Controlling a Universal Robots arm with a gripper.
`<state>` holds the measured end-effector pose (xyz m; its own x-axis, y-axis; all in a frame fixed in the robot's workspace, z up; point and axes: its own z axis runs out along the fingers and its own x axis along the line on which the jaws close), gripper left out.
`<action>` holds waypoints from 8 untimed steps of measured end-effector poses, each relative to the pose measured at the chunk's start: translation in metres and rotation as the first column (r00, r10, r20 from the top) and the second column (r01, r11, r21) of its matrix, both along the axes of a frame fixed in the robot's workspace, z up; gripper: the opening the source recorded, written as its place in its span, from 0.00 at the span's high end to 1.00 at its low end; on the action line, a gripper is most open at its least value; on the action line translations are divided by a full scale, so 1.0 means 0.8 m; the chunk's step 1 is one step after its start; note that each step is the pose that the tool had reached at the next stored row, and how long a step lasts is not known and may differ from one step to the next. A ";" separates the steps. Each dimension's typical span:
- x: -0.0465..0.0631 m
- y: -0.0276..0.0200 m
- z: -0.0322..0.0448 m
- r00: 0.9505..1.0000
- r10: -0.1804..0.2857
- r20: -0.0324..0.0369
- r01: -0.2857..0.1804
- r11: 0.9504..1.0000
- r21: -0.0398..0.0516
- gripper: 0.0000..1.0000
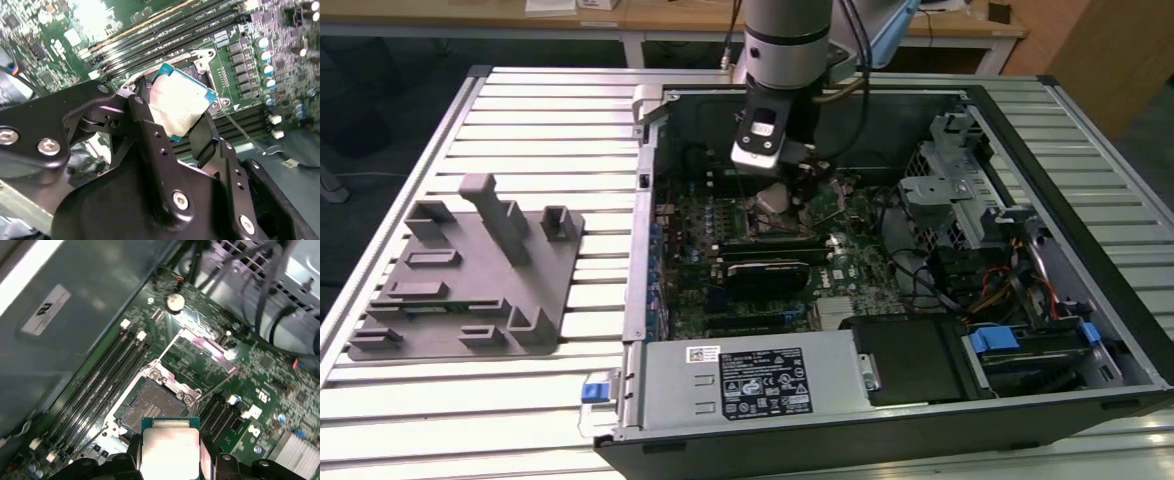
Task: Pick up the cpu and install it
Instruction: 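Place the cpu into insertion slot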
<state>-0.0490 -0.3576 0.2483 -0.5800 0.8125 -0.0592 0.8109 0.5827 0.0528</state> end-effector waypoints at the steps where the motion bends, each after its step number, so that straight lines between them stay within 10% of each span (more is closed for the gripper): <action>1: 0.000 0.0000 0.0000 1.000 -0.018 0.000 0.018 1.000 0.000 0.45; 8: 0.000 0.0000 -0.0003 0.989 -0.145 0.000 0.145 0.989 0.000 0.45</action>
<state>-0.0490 -0.3576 0.2480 -0.4561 0.8880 -0.0593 0.8869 0.4590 0.0527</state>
